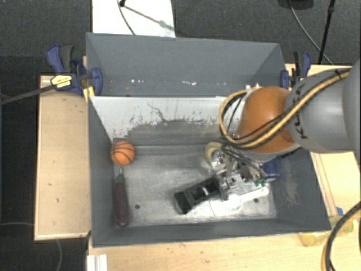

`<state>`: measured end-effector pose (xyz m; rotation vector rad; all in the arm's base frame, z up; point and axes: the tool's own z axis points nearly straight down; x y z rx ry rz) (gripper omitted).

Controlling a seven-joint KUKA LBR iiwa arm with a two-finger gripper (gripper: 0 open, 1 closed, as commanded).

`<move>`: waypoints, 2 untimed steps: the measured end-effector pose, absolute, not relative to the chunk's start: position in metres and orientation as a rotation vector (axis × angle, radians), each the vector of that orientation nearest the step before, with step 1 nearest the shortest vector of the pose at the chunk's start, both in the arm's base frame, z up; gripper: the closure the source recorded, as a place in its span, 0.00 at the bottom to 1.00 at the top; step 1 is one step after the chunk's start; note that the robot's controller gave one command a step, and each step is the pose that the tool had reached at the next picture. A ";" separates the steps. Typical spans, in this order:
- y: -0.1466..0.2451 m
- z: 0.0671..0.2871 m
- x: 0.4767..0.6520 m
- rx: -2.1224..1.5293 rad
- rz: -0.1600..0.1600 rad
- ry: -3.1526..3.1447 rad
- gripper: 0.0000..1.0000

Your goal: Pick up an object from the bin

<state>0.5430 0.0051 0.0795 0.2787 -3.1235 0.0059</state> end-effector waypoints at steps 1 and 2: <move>0.007 0.103 0.542 0.283 0.000 -3.126 1.00; 0.012 0.129 0.545 0.314 0.001 -3.126 1.00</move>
Offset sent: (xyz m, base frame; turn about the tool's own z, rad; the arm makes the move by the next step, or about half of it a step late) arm 0.0026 0.0085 0.0535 -0.0335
